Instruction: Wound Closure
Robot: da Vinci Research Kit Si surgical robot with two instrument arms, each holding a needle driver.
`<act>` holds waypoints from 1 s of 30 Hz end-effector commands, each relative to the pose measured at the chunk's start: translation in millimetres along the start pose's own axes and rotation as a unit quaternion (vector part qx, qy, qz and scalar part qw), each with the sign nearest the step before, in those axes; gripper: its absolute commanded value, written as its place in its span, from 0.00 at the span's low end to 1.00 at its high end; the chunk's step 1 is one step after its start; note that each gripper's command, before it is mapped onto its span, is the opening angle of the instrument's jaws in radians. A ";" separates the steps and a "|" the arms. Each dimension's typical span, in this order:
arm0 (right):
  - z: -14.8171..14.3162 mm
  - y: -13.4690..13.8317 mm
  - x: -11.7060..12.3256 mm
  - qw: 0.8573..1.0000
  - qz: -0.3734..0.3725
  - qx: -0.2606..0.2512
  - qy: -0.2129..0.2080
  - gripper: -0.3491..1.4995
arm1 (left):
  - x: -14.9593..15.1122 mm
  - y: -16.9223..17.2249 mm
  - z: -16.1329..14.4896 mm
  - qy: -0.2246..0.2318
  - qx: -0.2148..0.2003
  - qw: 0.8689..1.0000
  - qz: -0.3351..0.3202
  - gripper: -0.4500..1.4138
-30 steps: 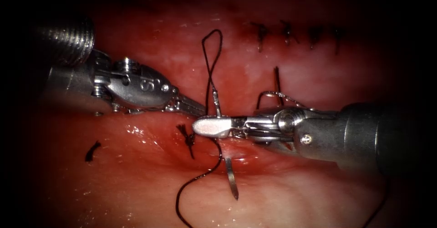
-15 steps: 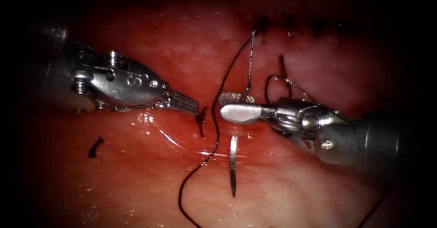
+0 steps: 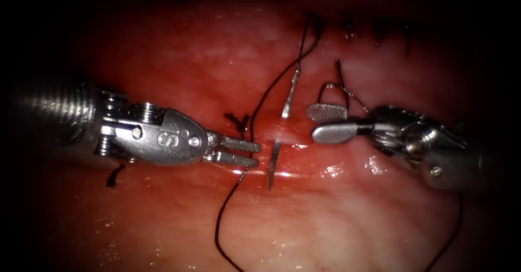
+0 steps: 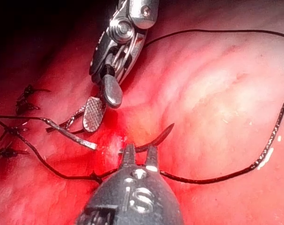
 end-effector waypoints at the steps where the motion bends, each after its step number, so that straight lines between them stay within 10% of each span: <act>1: 0.6 0.3 -0.3 1.000 -0.002 -0.005 0.003 0.98 | 0.2 -0.3 1.0 0.002 -0.001 1.000 0.016 0.30; 18: 1.1 0.4 -0.9 1.000 -0.006 0.011 -0.003 0.93 | -0.7 0.7 2.9 0.044 -0.029 0.995 0.087 0.50; 30: 1.8 0.4 -1.6 1.000 -0.009 0.012 -0.003 0.92 | -1.4 -0.4 3.9 0.066 -0.030 0.994 0.076 0.00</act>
